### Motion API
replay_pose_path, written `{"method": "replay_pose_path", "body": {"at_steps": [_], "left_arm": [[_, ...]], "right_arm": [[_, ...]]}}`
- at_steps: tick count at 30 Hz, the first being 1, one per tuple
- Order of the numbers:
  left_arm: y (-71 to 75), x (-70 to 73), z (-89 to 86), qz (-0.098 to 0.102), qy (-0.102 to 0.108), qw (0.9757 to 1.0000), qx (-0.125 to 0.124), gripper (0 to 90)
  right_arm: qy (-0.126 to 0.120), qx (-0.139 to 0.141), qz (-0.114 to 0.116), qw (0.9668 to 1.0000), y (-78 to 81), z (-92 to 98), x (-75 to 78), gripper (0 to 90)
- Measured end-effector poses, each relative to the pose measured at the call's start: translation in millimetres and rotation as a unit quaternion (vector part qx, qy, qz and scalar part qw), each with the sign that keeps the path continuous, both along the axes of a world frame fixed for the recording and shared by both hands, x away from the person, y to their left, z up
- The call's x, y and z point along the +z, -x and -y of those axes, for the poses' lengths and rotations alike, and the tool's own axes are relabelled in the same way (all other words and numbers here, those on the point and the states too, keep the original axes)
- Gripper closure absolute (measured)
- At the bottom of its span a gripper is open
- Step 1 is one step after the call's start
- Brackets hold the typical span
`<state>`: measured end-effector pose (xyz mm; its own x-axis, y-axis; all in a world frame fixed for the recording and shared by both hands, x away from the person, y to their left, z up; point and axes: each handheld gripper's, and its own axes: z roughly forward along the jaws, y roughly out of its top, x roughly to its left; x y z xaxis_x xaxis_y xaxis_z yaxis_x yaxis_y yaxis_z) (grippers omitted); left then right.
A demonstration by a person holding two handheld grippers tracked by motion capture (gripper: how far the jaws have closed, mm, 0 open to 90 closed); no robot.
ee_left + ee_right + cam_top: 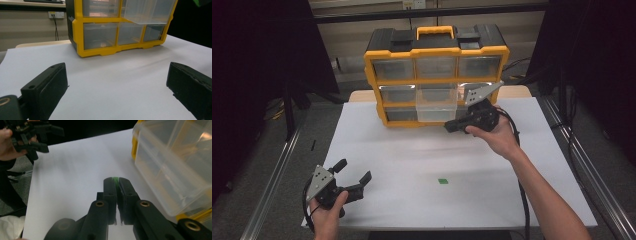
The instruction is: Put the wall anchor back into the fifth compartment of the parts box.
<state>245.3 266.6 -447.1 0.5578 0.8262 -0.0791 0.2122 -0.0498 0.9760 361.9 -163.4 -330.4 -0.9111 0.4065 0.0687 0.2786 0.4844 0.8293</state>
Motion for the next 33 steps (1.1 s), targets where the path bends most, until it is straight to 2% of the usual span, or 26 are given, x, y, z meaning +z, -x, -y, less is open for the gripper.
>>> {"method": "replay_pose_path", "body": {"at_steps": [2,4,6,7,12,14,20,24,31,33], "left_arm": [[0.0,-0.4,0.5,-0.002,0.003,1.0,0.0,3.5],[0.4,-0.1,-0.1,-0.002,-0.006,1.0,0.001,3.6],[0.5,0.0,0.7,0.001,0.001,1.0,0.0,3.5],[0.7,0.4,-0.1,0.0,-0.006,1.0,0.0,3.6],[0.6,0.7,-1.6,0.0,-0.005,1.0,0.0,3.6],[0.4,0.7,-1.6,-0.001,-0.003,1.0,0.001,3.6],[0.6,0.7,-2.2,-0.001,-0.004,1.0,0.001,3.5],[0.2,0.5,-3.1,-0.003,-0.007,1.0,0.002,3.6],[0.9,0.8,-2.8,-0.001,-0.001,1.0,0.004,3.6],[0.7,0.7,-3.2,-0.001,-0.002,1.0,0.004,3.6]], "right_arm": [[0.001,-0.004,0.006,1.0,-3.1,0.4,10.1,85.5],[0.008,-0.005,0.013,0.9999,-7.1,-0.3,21.1,85.6],[0.012,-0.003,0.018,0.9998,-11.9,-1.3,32.1,85.6],[0.016,-0.006,0.022,0.9996,-14.3,-2.1,37.8,85.5],[0.038,-0.017,0.02,0.9989,-30.9,-8.9,57.5,85.5],[0.043,-0.022,0.011,0.9988,-38.4,-13.2,60.5,85.5],[0.08,-0.03,0.003,0.9964,-58.5,-28.8,64.9,85.5],[0.122,-0.043,-0.002,0.9916,-70.2,-39.1,65.1,85.5],[0.151,-0.061,-0.017,0.9865,-85.2,-45.7,65.6,85.5],[0.168,-0.065,-0.026,0.9834,-87.9,-47.7,63.9,85.5]]}}
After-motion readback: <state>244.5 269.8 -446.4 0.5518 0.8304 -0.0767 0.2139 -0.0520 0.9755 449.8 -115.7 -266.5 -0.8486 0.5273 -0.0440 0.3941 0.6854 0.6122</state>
